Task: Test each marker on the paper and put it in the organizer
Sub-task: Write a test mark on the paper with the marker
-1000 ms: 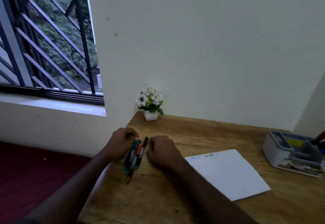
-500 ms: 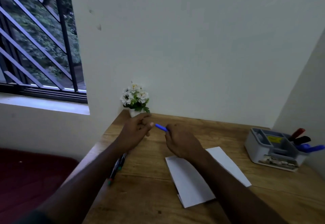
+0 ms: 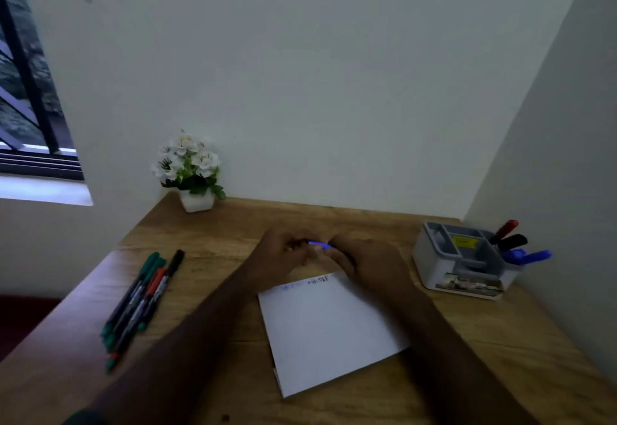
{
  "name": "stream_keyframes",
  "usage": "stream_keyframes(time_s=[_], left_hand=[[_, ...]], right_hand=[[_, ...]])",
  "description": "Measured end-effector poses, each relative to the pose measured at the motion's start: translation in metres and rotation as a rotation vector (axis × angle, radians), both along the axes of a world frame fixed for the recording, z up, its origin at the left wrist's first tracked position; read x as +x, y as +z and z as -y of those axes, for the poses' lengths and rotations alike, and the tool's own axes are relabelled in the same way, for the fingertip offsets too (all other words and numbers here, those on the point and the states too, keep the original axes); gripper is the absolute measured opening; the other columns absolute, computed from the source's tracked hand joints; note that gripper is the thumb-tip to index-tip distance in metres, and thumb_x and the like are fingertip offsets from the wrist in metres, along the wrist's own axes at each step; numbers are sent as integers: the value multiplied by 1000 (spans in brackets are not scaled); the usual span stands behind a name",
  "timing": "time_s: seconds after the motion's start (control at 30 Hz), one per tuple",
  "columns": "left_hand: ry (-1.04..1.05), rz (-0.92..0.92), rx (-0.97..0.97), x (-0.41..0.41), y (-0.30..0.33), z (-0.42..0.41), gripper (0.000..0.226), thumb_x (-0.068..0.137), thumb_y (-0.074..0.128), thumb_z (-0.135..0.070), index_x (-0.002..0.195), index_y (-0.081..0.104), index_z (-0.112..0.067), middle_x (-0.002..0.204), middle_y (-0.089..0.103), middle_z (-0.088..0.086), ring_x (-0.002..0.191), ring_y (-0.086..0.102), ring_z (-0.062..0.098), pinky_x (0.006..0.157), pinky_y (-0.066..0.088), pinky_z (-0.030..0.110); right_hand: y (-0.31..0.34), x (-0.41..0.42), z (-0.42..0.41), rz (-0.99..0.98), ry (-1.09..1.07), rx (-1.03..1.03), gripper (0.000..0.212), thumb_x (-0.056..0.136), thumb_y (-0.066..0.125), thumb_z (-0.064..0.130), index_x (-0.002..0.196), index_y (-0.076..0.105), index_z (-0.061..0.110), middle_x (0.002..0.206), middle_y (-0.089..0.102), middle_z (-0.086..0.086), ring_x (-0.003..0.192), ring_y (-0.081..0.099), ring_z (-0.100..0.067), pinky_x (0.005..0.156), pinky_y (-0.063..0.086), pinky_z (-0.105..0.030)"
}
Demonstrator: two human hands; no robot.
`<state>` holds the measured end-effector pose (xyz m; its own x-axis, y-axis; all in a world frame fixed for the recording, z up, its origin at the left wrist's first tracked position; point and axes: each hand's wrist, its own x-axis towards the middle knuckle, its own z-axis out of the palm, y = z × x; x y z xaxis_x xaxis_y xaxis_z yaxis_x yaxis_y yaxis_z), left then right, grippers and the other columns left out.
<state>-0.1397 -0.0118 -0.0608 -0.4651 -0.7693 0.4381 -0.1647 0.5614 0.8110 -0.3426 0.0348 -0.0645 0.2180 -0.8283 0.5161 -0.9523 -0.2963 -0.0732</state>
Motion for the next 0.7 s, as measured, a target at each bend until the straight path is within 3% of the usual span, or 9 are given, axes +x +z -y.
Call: stream_keyframes(time_s=[0.1,0.2,0.3,0.37,0.4,0.47,0.57,0.63,0.7], left_hand=[[74,54,-42,7,0,4,17,91,66,-15,76,74,-17,71,71,1,67,65,13,64,47,22],[136,66,-19,17,-3,9,16,93,64,-19,82,75,-16,74,73,-2,74,66,15,71,48,27],[122,94,-56,13,-7,8,10,90,66,-12,91,75,-17,72,73,-4,71,68,6,68,49,16],[82,130,-57,10,-11,7,17,91,65,-12,105,73,-16,80,75,-3,74,71,3,72,53,16],[63,169,-63,9,-13,7,20,91,66,-16,110,72,-18,86,76,-3,78,72,1,76,54,19],[70,277,-117,10,-15,8,27,89,65,-32,113,72,-24,96,76,-8,87,69,-3,85,53,23],[102,364,-178,12,-14,9,33,86,59,-41,110,74,-26,106,74,-11,94,66,-2,92,51,34],[99,389,-203,12,-13,8,31,86,58,-41,107,75,-25,102,75,-11,91,67,0,90,52,38],[77,408,-218,13,-14,8,30,86,58,-41,105,76,-25,98,76,-11,88,67,0,86,53,37]], right_hand=[[5,-5,0,100,59,37,28,101,38,49,121,55,41,97,72,11,87,66,-10,75,52,-32],[10,-20,-2,291,184,1,51,94,45,5,133,54,37,103,68,6,91,61,-3,84,46,-16],[10,-27,-2,833,250,-46,39,90,42,-3,109,70,17,85,67,-4,69,63,-9,69,50,-27],[12,-22,-5,1224,313,74,34,93,39,-6,100,69,10,84,72,-10,75,70,-22,68,56,-36],[12,-20,-6,1306,345,138,31,91,39,-7,98,65,9,87,74,-11,82,72,-27,69,57,-36],[11,-14,-13,1280,338,180,21,88,45,-7,94,57,10,91,74,-15,87,73,-29,66,54,-30],[5,-5,-27,1059,244,122,15,99,57,5,84,55,5,78,66,-18,73,64,-15,66,46,-21],[-2,4,-29,1002,160,153,37,104,49,30,83,62,3,72,63,-9,66,56,-7,64,41,-15],[-6,11,-23,1067,80,274,47,103,38,50,93,68,16,83,68,-5,73,58,-5,68,43,-18]])
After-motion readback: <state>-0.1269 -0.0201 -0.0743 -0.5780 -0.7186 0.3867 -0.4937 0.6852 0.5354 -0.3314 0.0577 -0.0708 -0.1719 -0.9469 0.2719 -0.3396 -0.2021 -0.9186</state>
